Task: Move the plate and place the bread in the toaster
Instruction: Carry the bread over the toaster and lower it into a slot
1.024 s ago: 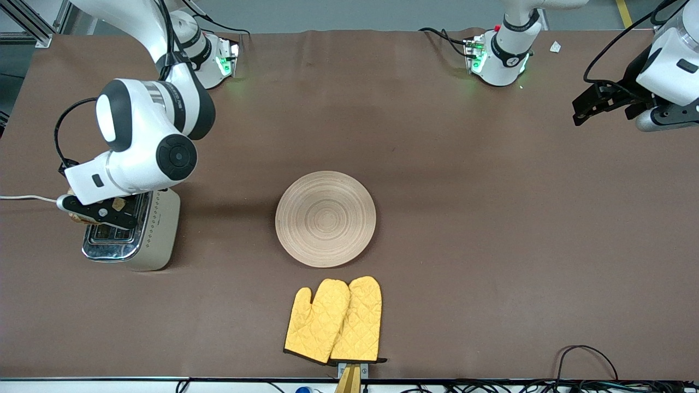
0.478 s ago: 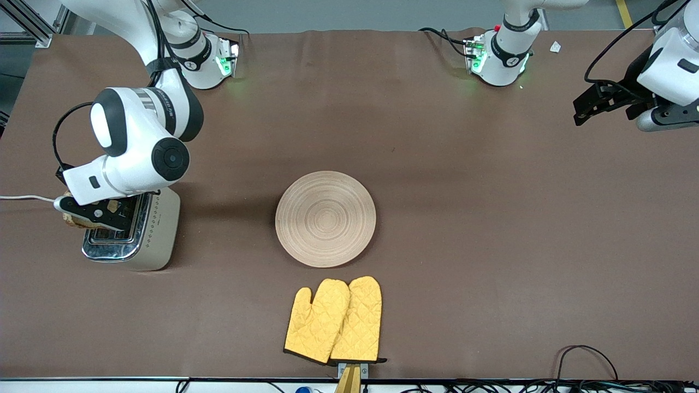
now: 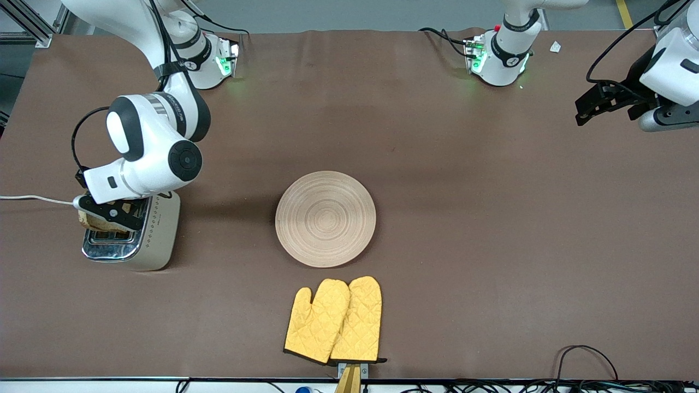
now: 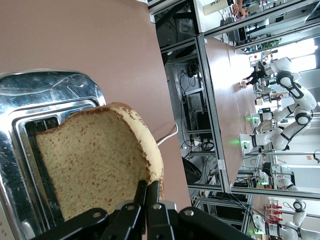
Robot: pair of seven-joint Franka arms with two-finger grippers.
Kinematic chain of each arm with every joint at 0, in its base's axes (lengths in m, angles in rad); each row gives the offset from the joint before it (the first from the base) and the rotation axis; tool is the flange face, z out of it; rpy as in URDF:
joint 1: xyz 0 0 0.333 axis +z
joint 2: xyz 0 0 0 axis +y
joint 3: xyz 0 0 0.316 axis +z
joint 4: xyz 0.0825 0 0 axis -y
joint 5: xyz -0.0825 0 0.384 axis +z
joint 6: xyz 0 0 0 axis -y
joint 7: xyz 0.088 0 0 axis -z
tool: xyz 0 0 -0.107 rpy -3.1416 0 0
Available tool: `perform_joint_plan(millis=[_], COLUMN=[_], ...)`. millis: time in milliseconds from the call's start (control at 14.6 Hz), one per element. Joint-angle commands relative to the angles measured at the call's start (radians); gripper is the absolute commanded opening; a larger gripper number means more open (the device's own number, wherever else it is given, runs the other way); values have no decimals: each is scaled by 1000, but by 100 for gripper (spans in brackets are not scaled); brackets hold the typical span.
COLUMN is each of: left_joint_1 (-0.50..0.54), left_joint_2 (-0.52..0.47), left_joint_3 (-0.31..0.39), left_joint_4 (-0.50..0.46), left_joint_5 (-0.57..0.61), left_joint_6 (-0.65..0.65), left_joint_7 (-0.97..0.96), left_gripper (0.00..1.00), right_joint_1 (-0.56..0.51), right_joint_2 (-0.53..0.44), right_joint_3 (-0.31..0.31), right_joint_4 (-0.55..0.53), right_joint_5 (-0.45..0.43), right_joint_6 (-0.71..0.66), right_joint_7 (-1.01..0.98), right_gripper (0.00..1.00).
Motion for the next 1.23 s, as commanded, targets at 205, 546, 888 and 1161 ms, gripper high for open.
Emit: perform_joint_plan(millis=[205, 546, 888, 1161], left_joint_1=[-6, -5, -9, -11], left_joint_2=[0, 6, 6, 12], left_joint_3=[3, 3, 0, 0], left_joint_4=[6, 7, 6, 32], left_joint_5=[11, 14, 17, 20], left_joint_6=[3, 3, 2, 2], left_joint_7=[14, 12, 15, 14], left_gripper=[100, 100, 100, 100], right_joint_1=[6, -8, -31, -52], right_joint_2=[52, 89, 92, 63], right_joint_3=[8, 13, 11, 8], right_joint_4=[-18, 13, 120, 203], right_joint_5=[-37, -4, 222, 391], right_joint_6=[26, 46, 46, 35], right_joint_7=[115, 134, 27, -44], right_gripper=[0, 20, 100, 100])
